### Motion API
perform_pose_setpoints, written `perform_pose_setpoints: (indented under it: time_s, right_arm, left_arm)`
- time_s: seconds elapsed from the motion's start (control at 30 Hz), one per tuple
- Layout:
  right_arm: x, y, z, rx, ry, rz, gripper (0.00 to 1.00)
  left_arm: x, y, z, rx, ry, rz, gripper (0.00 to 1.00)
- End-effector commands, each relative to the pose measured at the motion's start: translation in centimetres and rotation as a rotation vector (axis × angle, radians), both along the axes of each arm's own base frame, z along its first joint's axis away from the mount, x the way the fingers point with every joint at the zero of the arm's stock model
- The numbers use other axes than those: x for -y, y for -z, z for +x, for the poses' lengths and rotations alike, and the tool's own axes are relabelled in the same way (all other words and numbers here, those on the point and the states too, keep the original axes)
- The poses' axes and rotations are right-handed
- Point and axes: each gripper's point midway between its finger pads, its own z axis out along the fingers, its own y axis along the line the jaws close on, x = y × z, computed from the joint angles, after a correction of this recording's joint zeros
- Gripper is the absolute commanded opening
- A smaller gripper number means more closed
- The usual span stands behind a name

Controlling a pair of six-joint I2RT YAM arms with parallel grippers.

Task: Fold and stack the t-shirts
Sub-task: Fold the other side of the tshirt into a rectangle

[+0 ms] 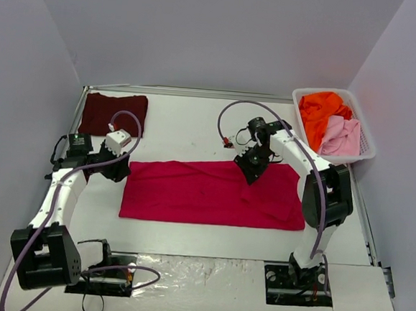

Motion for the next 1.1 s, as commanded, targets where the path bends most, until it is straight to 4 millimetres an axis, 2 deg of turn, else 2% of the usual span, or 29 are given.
perform_pose_setpoints:
  time_s: [0.0, 0.17, 0.2, 0.27, 0.3, 0.37, 0.4, 0.53, 0.6, 0.63, 0.67, 0.73, 0.77, 0.87, 0.97, 1.07]
  right_arm:
    - [0.7, -1.9, 0.1, -0.002, 0.002, -0.022, 0.19]
    - [0.6, -0.3, 0.0, -0.052, -0.005, -0.025, 0.18]
    - [0.7, -0.1, 0.0, -0.058, -0.003, -0.026, 0.18]
    - [0.9, 0.4, 0.0, -0.070, -0.004, -0.031, 0.18]
    - [0.9, 0.6, 0.1, -0.074, -0.003, -0.029, 0.18]
    - [0.9, 1.1, 0.2, -0.090, -0.001, -0.028, 0.18]
    - [1.1, 1.5, 0.3, -0.100, 0.002, -0.033, 0.18]
    - [0.7, 2.3, 1.4, -0.105, 0.008, -0.030, 0.11]
    - [0.4, 2.5, 1.8, -0.108, 0.005, -0.031, 0.07]
    - [0.0, 1.8, 2.7, -0.082, 0.002, -0.017, 0.02]
    - [-0.2, 1.6, 3.0, -0.078, -0.004, -0.012, 0.00]
    - [-0.8, 0.9, 3.3, -0.080, -0.030, 0.003, 0.00]
    - [-1.6, -0.2, 4.2, -0.054, -0.040, 0.035, 0.00]
    - [-2.9, -1.0, 5.3, -0.031, -0.063, 0.058, 0.00]
    - [-3.6, -0.7, 5.9, -0.029, -0.065, 0.056, 0.00]
    - [-4.1, 1.2, 5.8, -0.075, -0.068, 0.047, 0.00]
  left_arm:
    - [0.5, -0.4, 1.7, -0.002, 0.052, -0.040, 0.49]
    - [-0.2, 1.4, 4.5, -0.059, 0.045, -0.042, 0.50]
    - [-0.3, 2.6, 5.0, -0.100, 0.043, -0.052, 0.55]
    - [-0.6, 2.3, 6.5, -0.095, 0.043, -0.055, 0.58]
    - [-0.6, 3.2, 7.0, -0.123, 0.042, -0.065, 0.59]
    - [-0.9, 3.0, 8.5, -0.107, 0.033, -0.065, 0.59]
    - [-1.0, 3.8, 8.9, -0.124, 0.030, -0.068, 0.59]
    - [-1.2, 4.0, 10.9, -0.123, 0.030, -0.083, 0.59]
    - [-1.1, 4.6, 11.3, -0.138, 0.031, -0.095, 0.59]
    - [-1.1, 4.5, 11.6, -0.133, 0.030, -0.103, 0.59]
    - [-1.0, 4.8, 11.7, -0.140, 0.031, -0.109, 0.59]
    - [-0.7, 4.9, 11.7, -0.146, 0.040, -0.124, 0.59]
    - [-0.7, 5.1, 11.8, -0.151, 0.041, -0.129, 0.59]
    - [-0.3, 5.1, 11.6, -0.160, 0.056, -0.155, 0.59]
    - [0.0, 5.3, 11.5, -0.171, 0.058, -0.172, 0.59]
    - [0.2, 5.5, 11.4, -0.178, 0.063, -0.184, 0.58]
